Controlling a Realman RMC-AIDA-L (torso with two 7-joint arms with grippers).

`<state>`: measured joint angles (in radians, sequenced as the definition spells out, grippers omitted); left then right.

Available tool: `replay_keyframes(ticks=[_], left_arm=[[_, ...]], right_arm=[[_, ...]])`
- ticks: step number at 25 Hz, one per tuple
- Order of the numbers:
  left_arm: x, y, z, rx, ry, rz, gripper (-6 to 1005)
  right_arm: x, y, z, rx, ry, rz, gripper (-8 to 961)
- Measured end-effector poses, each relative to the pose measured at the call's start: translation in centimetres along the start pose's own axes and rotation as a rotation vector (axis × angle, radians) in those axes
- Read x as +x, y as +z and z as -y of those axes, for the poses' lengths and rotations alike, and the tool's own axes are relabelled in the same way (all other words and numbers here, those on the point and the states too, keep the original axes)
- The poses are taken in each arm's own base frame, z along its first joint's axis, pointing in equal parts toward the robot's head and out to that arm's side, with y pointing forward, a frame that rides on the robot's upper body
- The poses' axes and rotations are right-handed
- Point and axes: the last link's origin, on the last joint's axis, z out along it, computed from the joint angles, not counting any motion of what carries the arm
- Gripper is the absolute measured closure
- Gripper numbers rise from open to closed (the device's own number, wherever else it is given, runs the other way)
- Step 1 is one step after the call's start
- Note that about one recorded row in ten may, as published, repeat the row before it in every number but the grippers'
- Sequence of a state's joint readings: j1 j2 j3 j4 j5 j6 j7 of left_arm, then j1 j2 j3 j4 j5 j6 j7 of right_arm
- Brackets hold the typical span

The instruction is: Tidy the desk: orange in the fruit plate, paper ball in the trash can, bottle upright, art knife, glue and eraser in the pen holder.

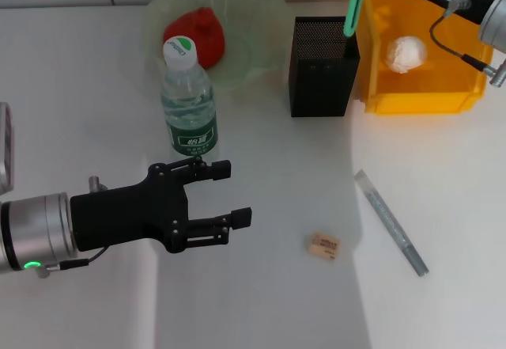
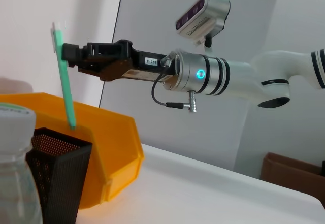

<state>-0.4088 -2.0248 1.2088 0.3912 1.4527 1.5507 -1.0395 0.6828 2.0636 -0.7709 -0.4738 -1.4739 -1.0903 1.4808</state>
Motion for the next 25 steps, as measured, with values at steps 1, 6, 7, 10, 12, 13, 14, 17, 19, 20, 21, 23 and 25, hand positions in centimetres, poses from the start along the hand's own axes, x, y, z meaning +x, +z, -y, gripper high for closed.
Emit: replay_keyframes(ticks=[1,6,7,10,12,13,14,17,19,20,21,23,25], left_arm=[[0.0,0.0,0.0,0.0,0.0,0.0,199],[-0.1,-0.1,0.0,0.003,-0.001,0.001,199],[-0.1,-0.1,0.0,0.003,-0.001,0.001,199],[-0.2,-0.2,-0.1,0.005,-0.002,0.001,199],[-0.2,-0.3,-0.1,0.004,-0.003,0.001,199],[-0.1,-0.3,-0.1,0.003,-0.004,0.0,199],[-0.1,-0.3,-0.1,0.003,-0.005,0.0,199],[-0.1,-0.5,-0.1,0.003,-0.01,0.0,199],[-0.2,-0.6,-0.2,0.004,-0.011,0.0,199],[-0.2,-0.6,-0.2,0.004,-0.012,-0.001,199],[-0.2,-0.6,-0.2,0.004,-0.012,-0.001,199],[-0.2,-0.8,-0.3,0.002,-0.014,-0.002,199],[-0.2,-0.8,-0.3,-0.001,-0.014,-0.004,199]], right_arm=[[0.0,0.0,0.0,0.0,0.0,0.0,688],[0.4,0.8,-0.6,-0.018,-0.006,-0.033,673],[0.5,1.0,-1.0,-0.034,-0.005,-0.044,671],[0.7,1.0,-1.4,-0.057,-0.01,-0.077,662],[0.7,0.7,-1.7,-0.078,-0.026,-0.092,620],[0.7,0.7,-1.7,-0.078,-0.026,-0.092,599],[0.5,0.4,-1.8,-0.093,-0.035,-0.092,578],[-1.3,-2.2,-2.2,-0.142,-0.044,-0.077,515],[-1.9,-2.9,-2.4,-0.156,-0.049,-0.086,473],[-3.1,-4.3,-3.1,-0.188,-0.064,-0.119,452],[-3.1,-4.3,-3.1,-0.188,-0.064,-0.119,431],[-4.6,-5.5,-4.4,-0.231,-0.105,-0.184,390],[-5.6,-6.3,-5.9,-0.279,-0.152,-0.292,349]])
